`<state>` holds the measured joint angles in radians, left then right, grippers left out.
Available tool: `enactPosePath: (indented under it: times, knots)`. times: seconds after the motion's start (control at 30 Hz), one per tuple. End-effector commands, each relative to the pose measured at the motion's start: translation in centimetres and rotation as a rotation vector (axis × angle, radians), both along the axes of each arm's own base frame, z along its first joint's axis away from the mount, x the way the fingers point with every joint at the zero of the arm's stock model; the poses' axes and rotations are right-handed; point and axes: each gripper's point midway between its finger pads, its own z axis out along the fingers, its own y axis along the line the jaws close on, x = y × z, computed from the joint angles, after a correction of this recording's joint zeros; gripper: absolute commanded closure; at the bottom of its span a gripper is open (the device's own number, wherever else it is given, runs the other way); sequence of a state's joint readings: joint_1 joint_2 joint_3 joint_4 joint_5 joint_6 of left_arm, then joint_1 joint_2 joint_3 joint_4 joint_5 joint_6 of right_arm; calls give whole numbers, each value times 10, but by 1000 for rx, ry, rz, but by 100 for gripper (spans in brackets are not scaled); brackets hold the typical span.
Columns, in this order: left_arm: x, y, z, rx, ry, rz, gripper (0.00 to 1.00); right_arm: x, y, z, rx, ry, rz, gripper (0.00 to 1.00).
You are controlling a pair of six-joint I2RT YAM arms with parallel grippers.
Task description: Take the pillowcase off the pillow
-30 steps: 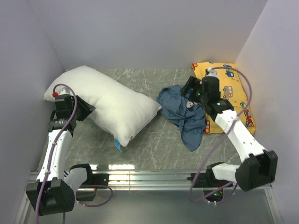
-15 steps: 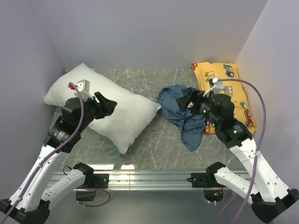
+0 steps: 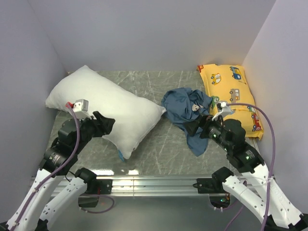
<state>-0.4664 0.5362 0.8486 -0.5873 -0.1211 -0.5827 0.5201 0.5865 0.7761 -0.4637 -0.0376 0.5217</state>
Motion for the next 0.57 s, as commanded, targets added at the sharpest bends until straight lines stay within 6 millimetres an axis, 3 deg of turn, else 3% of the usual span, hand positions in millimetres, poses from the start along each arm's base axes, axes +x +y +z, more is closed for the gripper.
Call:
enactPosePath:
  times: [0.0, 0.1, 0.3, 0.53]
  knots:
    - [0, -10, -8, 20, 0, -64, 35, -12, 7, -5, 50, 10, 47, 0]
    - [-2, -16, -4, 7, -21, -98, 33, -10, 2, -22, 15, 49, 15, 0]
    - [-2, -20, -6, 12, -22, -126, 30, -6, -6, -36, -39, 81, -28, 0]
    - [-2, -19, 1, -21, -76, -112, 28, -3, -1, -27, -37, 54, -3, 0]
